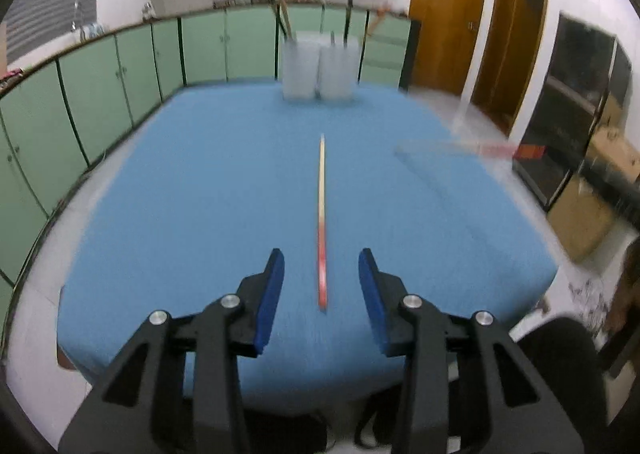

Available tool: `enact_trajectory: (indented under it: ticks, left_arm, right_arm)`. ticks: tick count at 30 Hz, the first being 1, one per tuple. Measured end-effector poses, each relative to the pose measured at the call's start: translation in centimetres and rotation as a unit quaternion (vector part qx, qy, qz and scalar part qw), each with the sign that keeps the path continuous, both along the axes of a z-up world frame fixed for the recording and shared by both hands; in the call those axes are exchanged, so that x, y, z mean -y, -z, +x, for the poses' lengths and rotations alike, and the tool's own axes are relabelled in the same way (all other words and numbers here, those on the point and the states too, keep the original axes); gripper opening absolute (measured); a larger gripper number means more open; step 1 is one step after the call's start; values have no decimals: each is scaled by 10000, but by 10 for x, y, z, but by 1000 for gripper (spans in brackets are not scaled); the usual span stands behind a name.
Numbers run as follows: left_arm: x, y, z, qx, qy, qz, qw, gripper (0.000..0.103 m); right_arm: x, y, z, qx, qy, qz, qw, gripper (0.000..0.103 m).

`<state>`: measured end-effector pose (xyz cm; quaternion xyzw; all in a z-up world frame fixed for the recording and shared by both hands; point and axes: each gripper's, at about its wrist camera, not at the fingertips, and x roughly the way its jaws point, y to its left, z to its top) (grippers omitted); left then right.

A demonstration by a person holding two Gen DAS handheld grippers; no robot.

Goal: Organize utensils
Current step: 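Lift and carry both chopsticks up to the white holder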

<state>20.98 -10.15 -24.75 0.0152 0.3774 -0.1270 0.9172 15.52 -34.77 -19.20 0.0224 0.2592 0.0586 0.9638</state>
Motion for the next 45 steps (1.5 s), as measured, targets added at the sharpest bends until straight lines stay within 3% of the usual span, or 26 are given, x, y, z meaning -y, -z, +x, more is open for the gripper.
enact_trajectory:
  ticks: [5, 9, 11, 13, 18, 21, 27, 32, 37, 45]
  left_arm:
    - [6, 36, 14, -403, -41, 163, 9990, 38]
    - [11, 41, 16, -350, 22, 308, 9989, 38]
    - [7, 39, 21, -356, 25, 256, 9990, 28]
    - [5, 40, 24, -374, 1, 194, 9991, 5]
    - [1, 32, 25, -416, -41, -20, 9991, 5]
    - [0, 14, 22, -253, -43, -159, 9995, 5]
    - [-8, -67, 28, 614, 26, -348, 9975, 5]
    - [-9, -114, 44, 1138, 170, -416, 9925, 5]
    - [0, -139, 75, 1200, 400, -439, 9910, 5]
    - [-1, -146, 120, 1055, 588, -442, 9917, 5]
  right_arm:
    - [8, 3, 2, -26, 115, 155, 9998, 6]
    - [8, 4, 1, -35, 86, 211, 9997, 6]
    - [8, 5, 0, -30, 79, 217, 9997, 6]
    - [8, 5, 0, -47, 94, 229, 9997, 6]
    - [8, 3, -1, -30, 111, 221, 9997, 6]
    - [7, -1, -2, 31, 85, 170, 9998, 6]
    - [2, -20, 0, 251, -30, 23, 9997, 6]
    - [-3, -40, 14, 367, -198, -108, 9991, 6]
    - [-4, -58, 42, 292, -441, -180, 9984, 6]
    - [-11, -95, 102, 114, -871, -466, 9950, 6]
